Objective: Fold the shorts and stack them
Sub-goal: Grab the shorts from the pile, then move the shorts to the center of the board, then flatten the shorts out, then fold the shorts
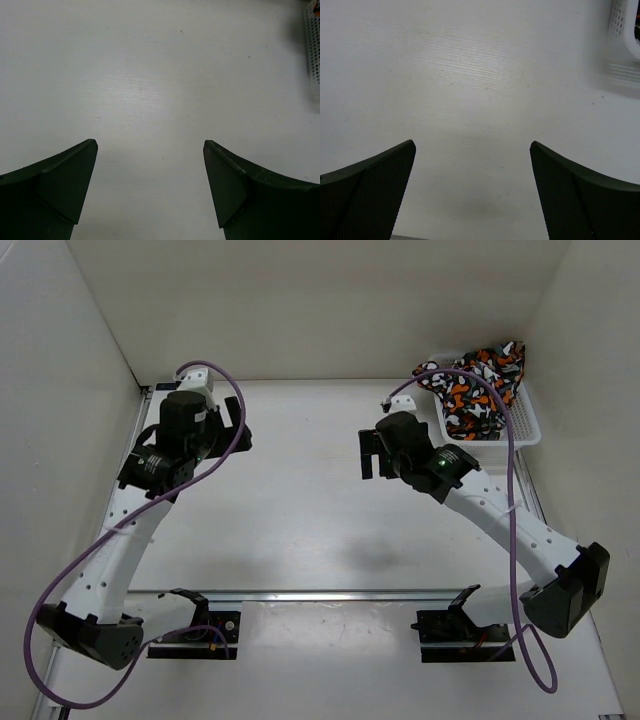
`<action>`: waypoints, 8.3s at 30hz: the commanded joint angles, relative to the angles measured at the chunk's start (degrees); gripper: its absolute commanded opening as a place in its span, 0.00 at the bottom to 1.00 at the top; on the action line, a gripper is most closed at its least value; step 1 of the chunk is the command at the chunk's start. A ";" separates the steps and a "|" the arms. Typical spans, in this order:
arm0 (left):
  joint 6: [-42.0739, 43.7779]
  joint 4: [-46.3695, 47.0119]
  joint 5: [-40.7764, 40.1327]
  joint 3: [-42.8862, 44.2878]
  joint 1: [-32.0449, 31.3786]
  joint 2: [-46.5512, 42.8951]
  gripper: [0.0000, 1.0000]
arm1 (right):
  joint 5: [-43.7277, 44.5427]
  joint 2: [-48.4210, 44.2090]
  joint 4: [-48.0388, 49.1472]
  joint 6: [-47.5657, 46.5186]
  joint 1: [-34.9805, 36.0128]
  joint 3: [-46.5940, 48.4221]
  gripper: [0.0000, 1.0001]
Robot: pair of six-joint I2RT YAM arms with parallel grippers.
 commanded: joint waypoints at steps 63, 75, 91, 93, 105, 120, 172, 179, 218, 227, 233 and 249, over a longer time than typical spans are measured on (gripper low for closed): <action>-7.73 -11.94 -5.09 7.86 6.30 2.61 0.99 | -39.43 10.95 0.71 -2.92 -29.54 51.81 0.00; -5.88 -14.50 3.51 11.11 12.91 1.46 0.99 | -22.56 28.79 -25.74 -2.92 -13.78 62.78 1.00; -10.01 0.26 21.36 -10.42 -5.45 14.62 0.96 | -18.60 -7.71 -9.73 21.06 7.10 -15.01 0.95; -10.71 2.19 20.75 -9.72 -5.99 21.75 0.97 | -14.56 -2.88 -11.48 26.16 20.09 -14.23 0.97; -11.77 5.37 21.28 1.61 -5.99 41.53 0.66 | -3.57 20.16 -18.52 34.78 34.38 -6.76 0.63; -11.77 3.62 20.74 10.05 -0.55 38.38 0.10 | 11.11 15.96 -29.60 38.57 32.71 -4.47 0.00; -14.66 -14.58 7.91 -16.12 19.58 -3.55 0.11 | -35.06 -11.57 6.84 25.45 -11.22 -24.39 0.62; -16.87 -5.72 24.93 -31.50 31.71 -2.06 0.65 | -46.10 -8.58 26.38 38.83 -13.43 -38.04 0.75; -17.21 -4.92 28.48 -34.14 29.01 7.53 0.58 | -23.32 -2.26 15.32 31.45 -21.34 -36.64 0.00; -23.99 -1.32 25.13 -33.64 24.25 14.01 0.50 | -24.39 0.83 16.37 31.45 -21.34 -31.72 0.00; -20.56 -1.31 23.21 -21.68 23.72 27.46 0.46 | -26.31 -2.07 14.96 31.45 -20.56 -33.21 0.00; -16.78 -7.44 15.04 6.25 21.96 52.78 0.38 | -23.77 -6.29 9.87 32.77 -13.87 -34.00 0.00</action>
